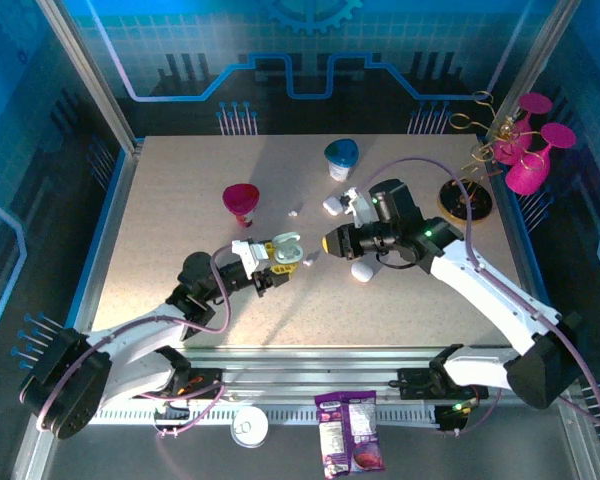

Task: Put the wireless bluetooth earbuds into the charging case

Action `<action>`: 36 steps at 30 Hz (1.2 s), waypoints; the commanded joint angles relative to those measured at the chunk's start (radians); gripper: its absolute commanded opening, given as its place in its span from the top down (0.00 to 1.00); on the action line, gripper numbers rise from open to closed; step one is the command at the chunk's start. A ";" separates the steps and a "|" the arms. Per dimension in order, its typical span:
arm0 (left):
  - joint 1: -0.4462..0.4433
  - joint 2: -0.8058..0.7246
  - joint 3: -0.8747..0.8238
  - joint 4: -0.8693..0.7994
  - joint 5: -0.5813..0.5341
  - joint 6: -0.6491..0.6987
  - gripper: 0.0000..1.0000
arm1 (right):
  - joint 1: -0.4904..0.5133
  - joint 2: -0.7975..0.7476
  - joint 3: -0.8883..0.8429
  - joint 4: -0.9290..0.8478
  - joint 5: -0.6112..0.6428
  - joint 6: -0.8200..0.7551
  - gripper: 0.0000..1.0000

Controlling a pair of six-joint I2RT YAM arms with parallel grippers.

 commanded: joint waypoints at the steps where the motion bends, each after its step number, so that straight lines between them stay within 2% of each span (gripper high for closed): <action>1: 0.008 0.028 -0.009 0.130 0.027 -0.047 0.74 | -0.008 -0.036 -0.033 0.140 -0.165 0.078 0.79; 6: 0.008 0.051 -0.009 0.151 0.033 -0.047 0.74 | 0.008 -0.046 -0.060 0.299 -0.263 0.148 0.79; 16: 0.008 0.059 0.003 0.142 0.054 -0.058 0.74 | 0.051 0.004 -0.047 0.398 -0.293 0.182 0.79; 25: 0.009 0.060 0.018 0.139 0.057 -0.081 0.74 | 0.061 0.044 -0.049 0.410 -0.298 0.183 0.80; 36: 0.009 0.063 0.027 0.136 0.029 -0.082 0.74 | 0.063 0.068 -0.047 0.344 -0.283 0.157 0.80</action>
